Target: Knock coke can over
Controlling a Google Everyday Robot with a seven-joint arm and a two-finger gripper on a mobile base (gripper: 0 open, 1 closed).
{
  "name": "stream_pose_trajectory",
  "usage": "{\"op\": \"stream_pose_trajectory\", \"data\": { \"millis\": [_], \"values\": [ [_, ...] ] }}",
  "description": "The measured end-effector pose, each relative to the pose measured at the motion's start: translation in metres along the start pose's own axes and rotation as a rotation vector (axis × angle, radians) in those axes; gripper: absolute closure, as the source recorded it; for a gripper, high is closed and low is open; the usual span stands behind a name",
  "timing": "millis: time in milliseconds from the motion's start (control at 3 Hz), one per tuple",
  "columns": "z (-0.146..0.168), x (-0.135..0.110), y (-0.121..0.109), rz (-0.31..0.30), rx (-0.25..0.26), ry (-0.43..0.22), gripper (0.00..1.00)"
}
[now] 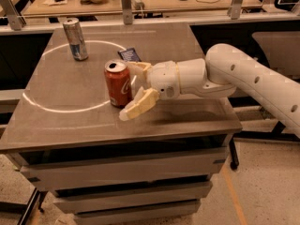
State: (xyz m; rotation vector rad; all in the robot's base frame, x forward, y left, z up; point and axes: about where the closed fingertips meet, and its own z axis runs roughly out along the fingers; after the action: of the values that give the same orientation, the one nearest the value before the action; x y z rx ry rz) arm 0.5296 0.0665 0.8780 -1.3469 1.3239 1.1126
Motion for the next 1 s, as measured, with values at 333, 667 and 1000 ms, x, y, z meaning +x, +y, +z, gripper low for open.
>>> {"op": "stream_pose_trajectory", "data": {
  "millis": [333,667,1000],
  "values": [
    [0.014,0.001,-0.002,-0.002,-0.02,-0.014,0.0],
    [0.024,-0.002,-0.004,-0.013,-0.043,-0.03,0.18],
    [0.028,-0.006,-0.005,-0.027,-0.062,-0.049,0.41]
  ]
}}
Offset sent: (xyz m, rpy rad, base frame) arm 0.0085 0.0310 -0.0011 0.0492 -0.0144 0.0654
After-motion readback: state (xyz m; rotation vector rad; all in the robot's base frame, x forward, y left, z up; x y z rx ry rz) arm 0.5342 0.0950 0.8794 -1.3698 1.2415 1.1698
